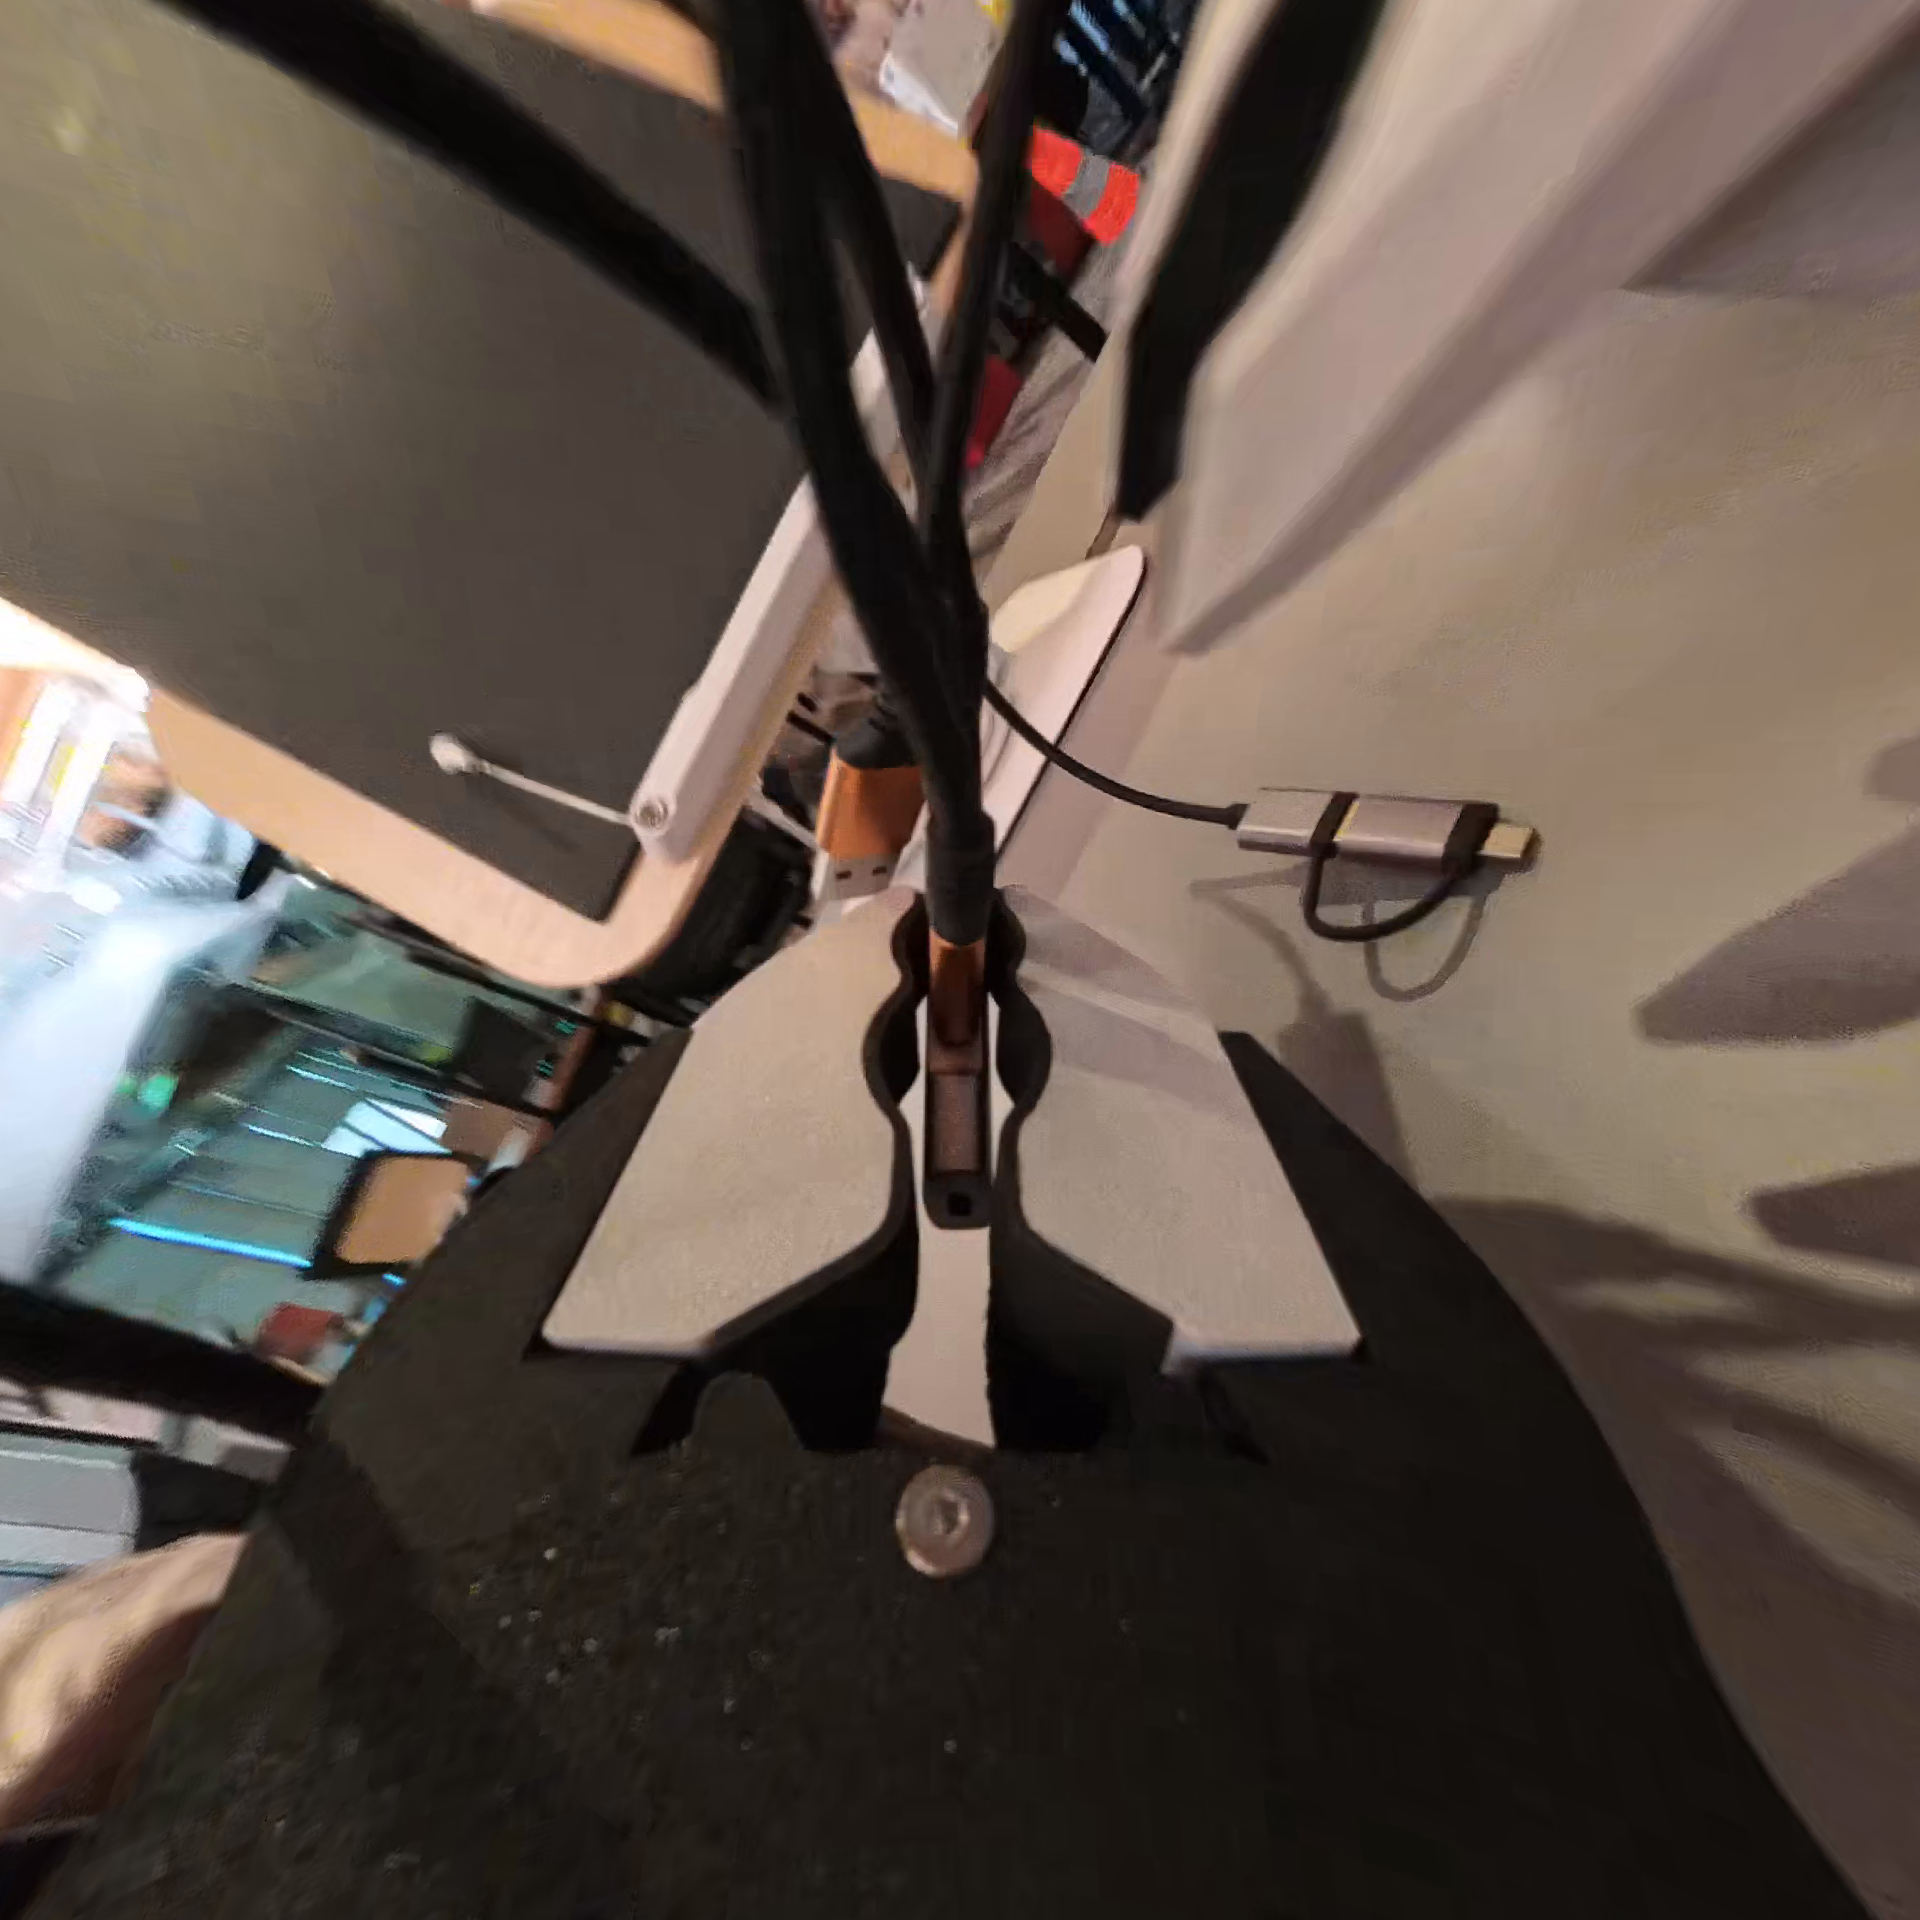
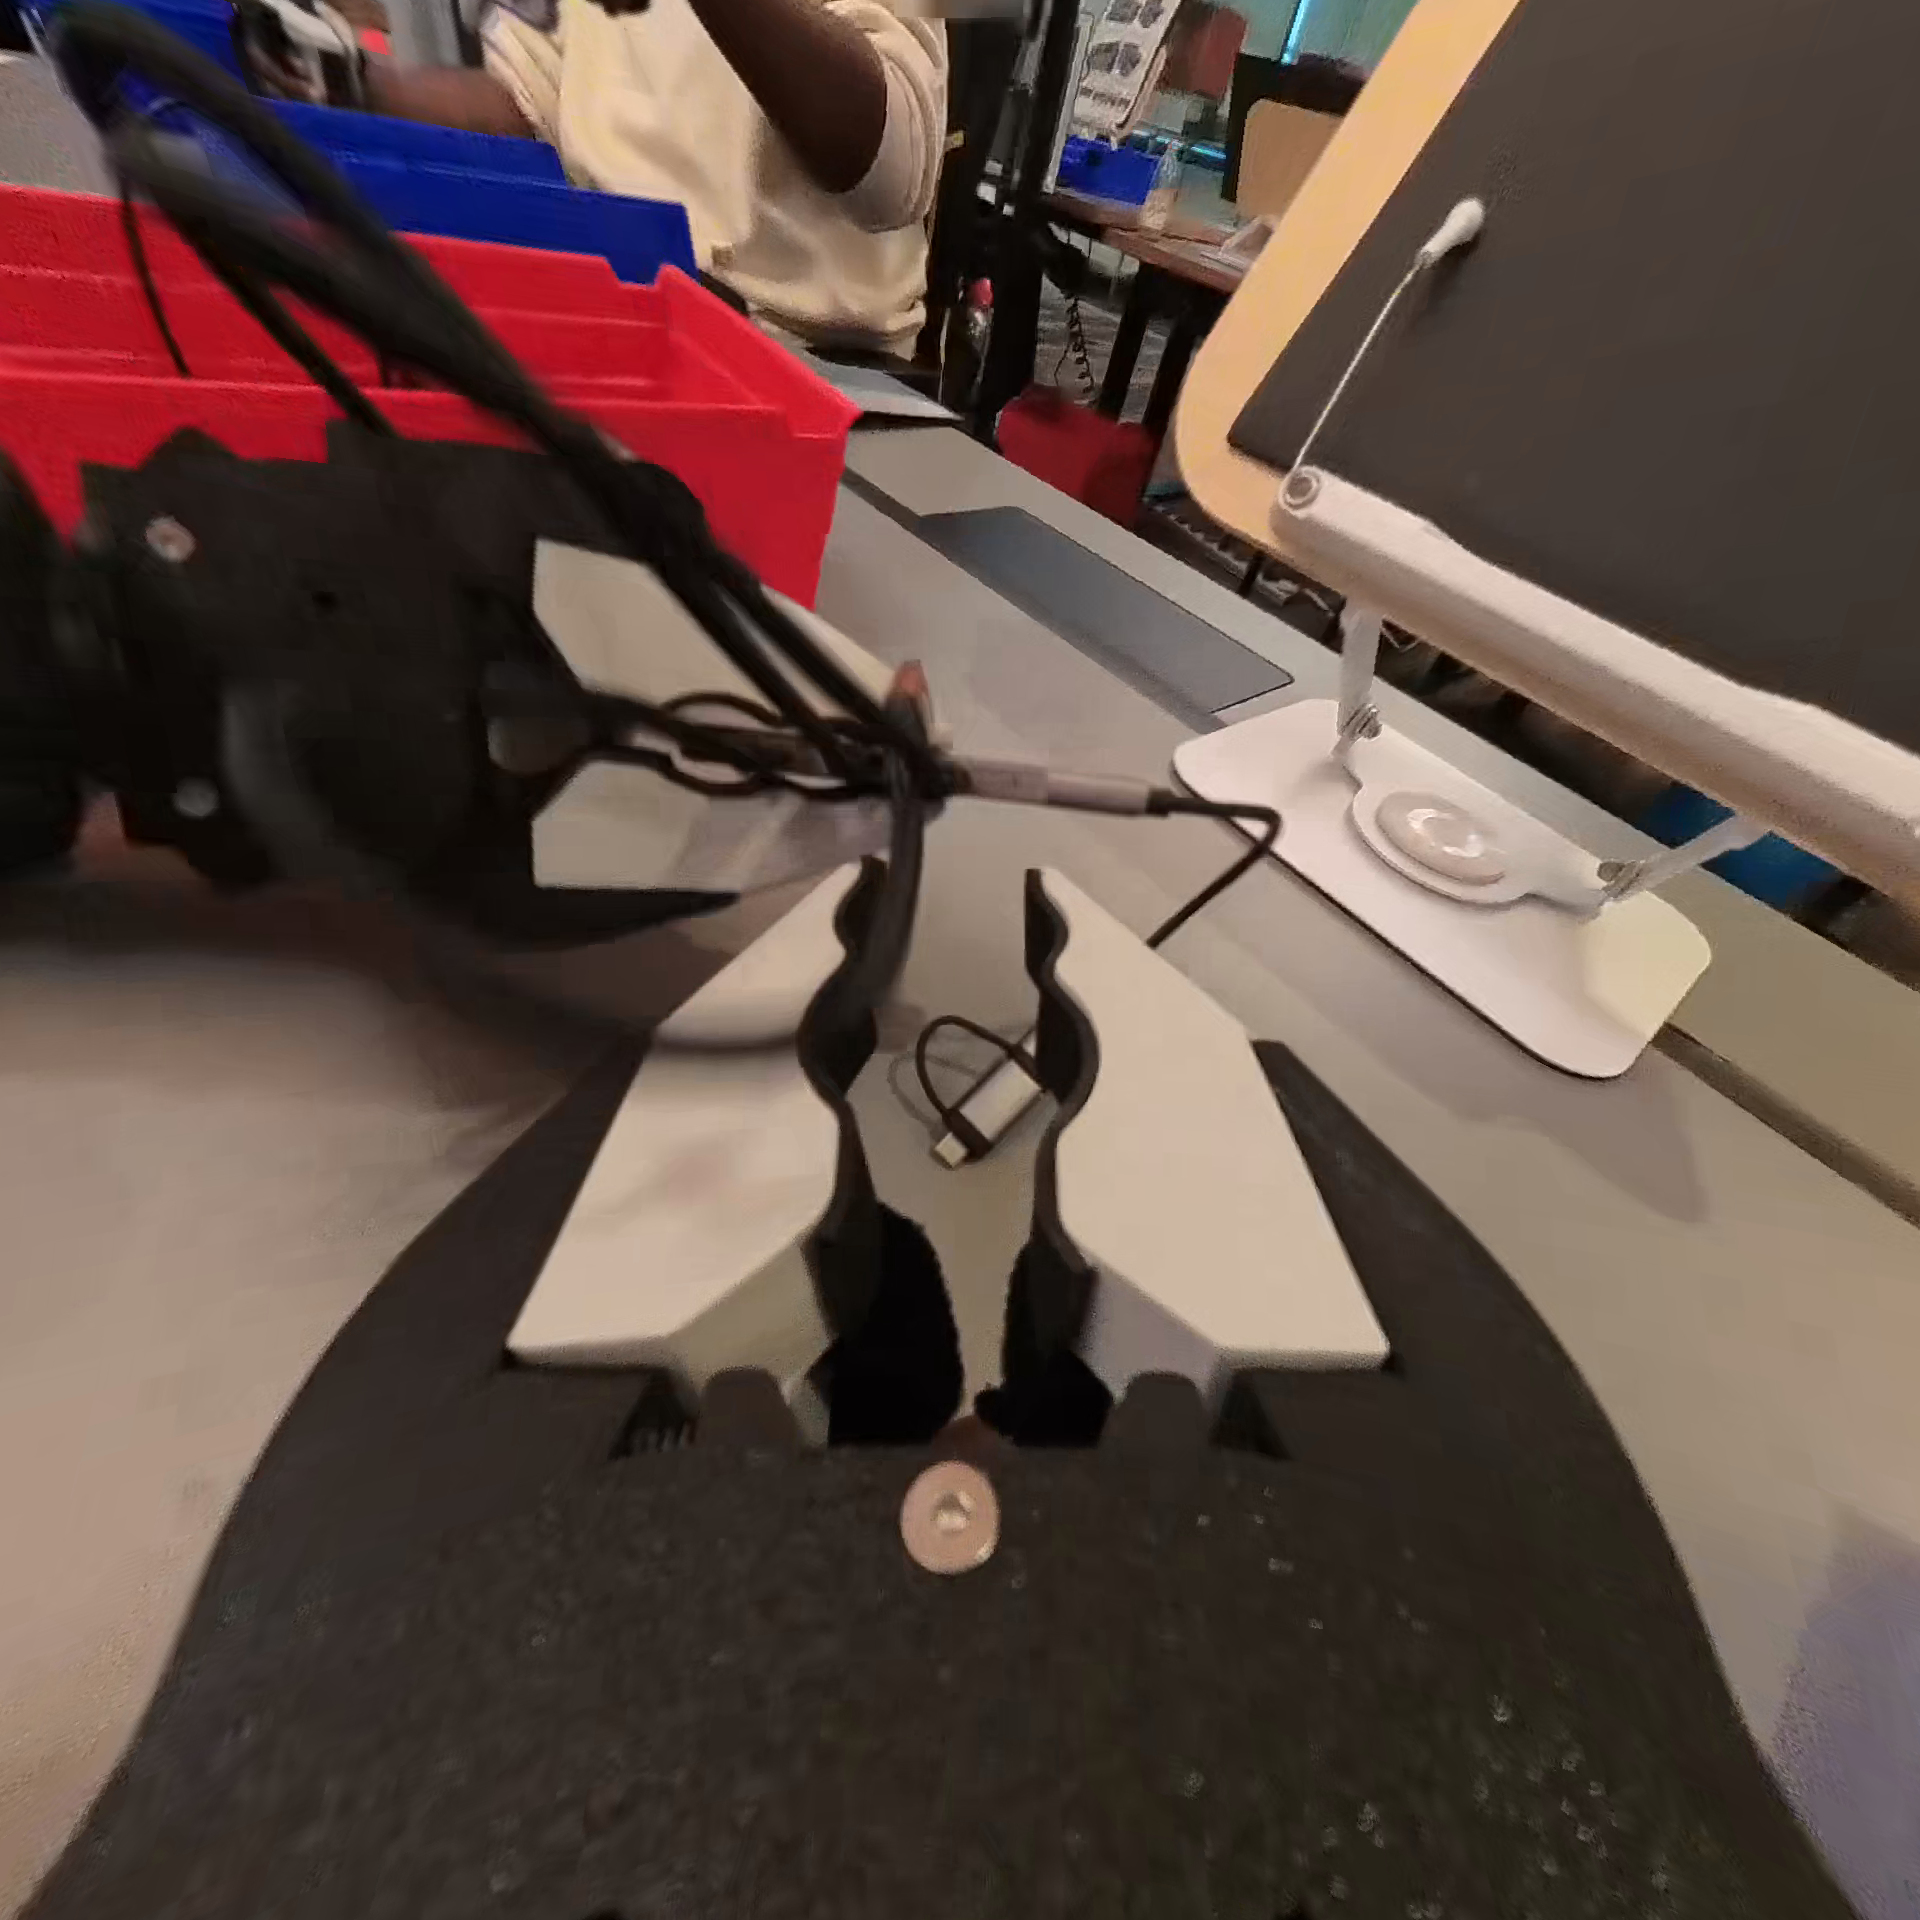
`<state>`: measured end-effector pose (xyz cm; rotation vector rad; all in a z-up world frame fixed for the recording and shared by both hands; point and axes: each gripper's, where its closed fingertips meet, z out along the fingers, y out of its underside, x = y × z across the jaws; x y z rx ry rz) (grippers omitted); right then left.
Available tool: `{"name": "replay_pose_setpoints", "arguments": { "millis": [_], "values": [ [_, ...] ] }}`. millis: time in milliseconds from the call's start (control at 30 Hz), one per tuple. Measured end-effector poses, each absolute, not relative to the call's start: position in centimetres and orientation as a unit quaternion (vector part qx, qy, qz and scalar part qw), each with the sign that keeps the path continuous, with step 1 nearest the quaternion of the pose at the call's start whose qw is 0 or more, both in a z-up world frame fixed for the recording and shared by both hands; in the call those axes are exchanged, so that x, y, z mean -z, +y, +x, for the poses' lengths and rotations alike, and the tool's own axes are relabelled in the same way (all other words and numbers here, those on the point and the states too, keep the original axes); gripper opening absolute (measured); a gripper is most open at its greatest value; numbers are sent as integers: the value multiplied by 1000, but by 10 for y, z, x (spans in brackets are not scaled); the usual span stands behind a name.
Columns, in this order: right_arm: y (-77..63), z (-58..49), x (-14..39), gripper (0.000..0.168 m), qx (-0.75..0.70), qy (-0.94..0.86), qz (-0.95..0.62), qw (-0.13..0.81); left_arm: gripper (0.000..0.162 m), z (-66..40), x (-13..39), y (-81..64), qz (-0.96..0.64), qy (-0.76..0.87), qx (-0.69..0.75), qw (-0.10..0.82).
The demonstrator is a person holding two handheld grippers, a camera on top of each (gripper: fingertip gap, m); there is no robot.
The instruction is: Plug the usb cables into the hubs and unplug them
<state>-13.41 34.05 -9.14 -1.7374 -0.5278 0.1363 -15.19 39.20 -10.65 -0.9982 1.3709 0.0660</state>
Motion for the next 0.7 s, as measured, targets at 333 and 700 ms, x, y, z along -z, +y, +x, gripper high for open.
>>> {"name": "replay_pose_setpoints", "arguments": {
  "millis": [333, 700],
  "values": [
    [326, -142, 93, 14, 13, -254, -737, 626, 10, -147, 112, 364, -387, 621, -52, 680],
    [319, -145, 97, 9, -2, -258, -747, 613, 9, -150, 108, 356, -334, 623, -103, 700]
  ]
}}
